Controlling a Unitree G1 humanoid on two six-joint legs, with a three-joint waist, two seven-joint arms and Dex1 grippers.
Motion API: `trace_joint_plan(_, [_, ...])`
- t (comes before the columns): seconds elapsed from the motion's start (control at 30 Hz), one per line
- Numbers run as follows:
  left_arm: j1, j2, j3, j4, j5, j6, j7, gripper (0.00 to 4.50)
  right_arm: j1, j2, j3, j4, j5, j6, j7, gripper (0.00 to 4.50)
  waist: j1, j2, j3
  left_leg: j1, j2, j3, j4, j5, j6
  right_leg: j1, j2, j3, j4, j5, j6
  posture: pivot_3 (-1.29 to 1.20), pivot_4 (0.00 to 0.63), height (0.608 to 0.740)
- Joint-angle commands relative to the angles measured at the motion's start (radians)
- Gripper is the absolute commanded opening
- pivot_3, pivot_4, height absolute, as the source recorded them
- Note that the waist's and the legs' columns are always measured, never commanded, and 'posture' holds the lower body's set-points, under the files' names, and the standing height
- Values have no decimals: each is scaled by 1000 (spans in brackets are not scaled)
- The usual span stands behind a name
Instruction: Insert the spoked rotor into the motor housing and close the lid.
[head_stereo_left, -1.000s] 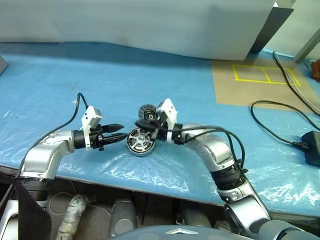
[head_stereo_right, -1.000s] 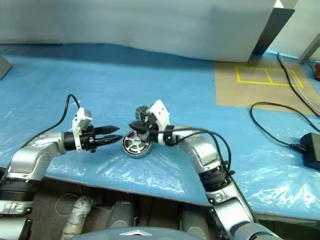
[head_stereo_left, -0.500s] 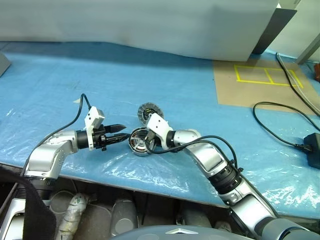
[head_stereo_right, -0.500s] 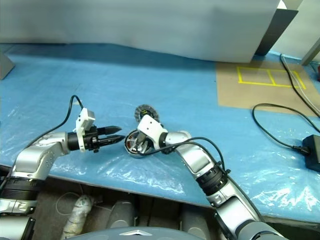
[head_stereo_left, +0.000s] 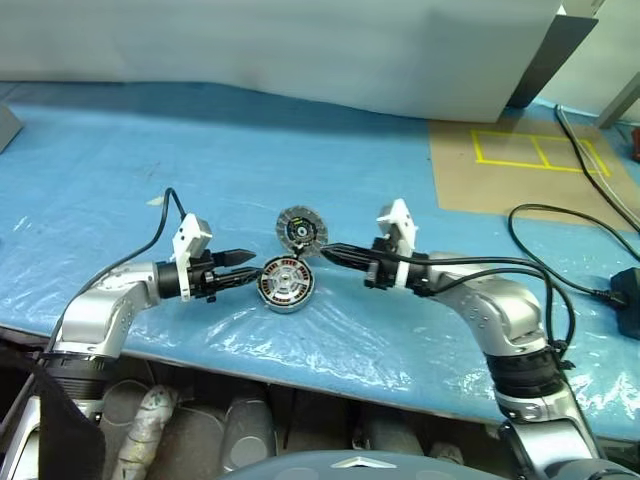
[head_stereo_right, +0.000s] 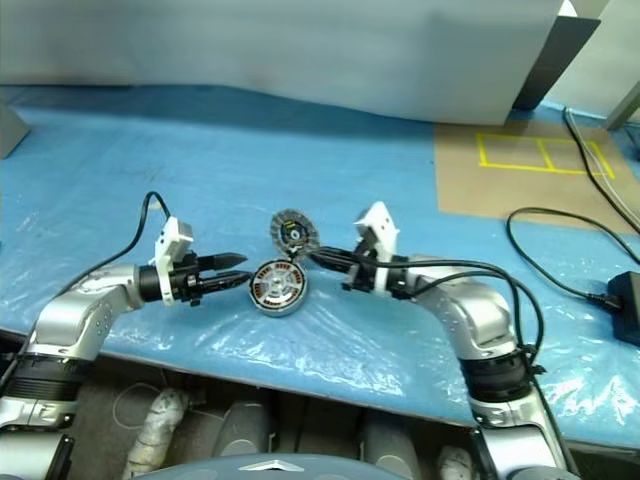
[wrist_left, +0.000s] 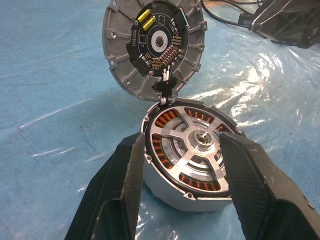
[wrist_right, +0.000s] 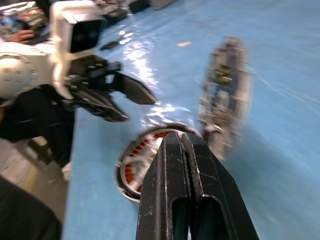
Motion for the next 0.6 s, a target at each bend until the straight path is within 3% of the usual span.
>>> trace_joint_plan(0.03, [-3,-7,21,-25,-12,-24,7,2462,-68,26,-123,93,-3,-70,-100,0,-5,0,0,0,0,0,0,0,0,0,0,0,0,0,0,0,150,740])
trace_joint_plan(0.2, [-9,-20,19,-5,-3,-42,16,2462,-188,70,-65,323,-124,-191,-154,0,-8,0,0,1,0,2,1,0,0,-1,1,2,2,0,0,0,150,740])
trace_joint_plan(0.47, [-16,29,7,21,0,-41,-54,2462,-369,176,34,631,-198,-329,-28,0,-7,0,0,-9,0,1,1,0,1,-9,0,1,3,1,1,0,150,740])
trace_joint_plan(0.6, [-17,34,14,38,9,-55,-54,2462,-395,204,48,630,-175,-325,46,0,-5,0,0,-12,0,1,1,2,3,-11,0,-2,3,2,3,0,150,740])
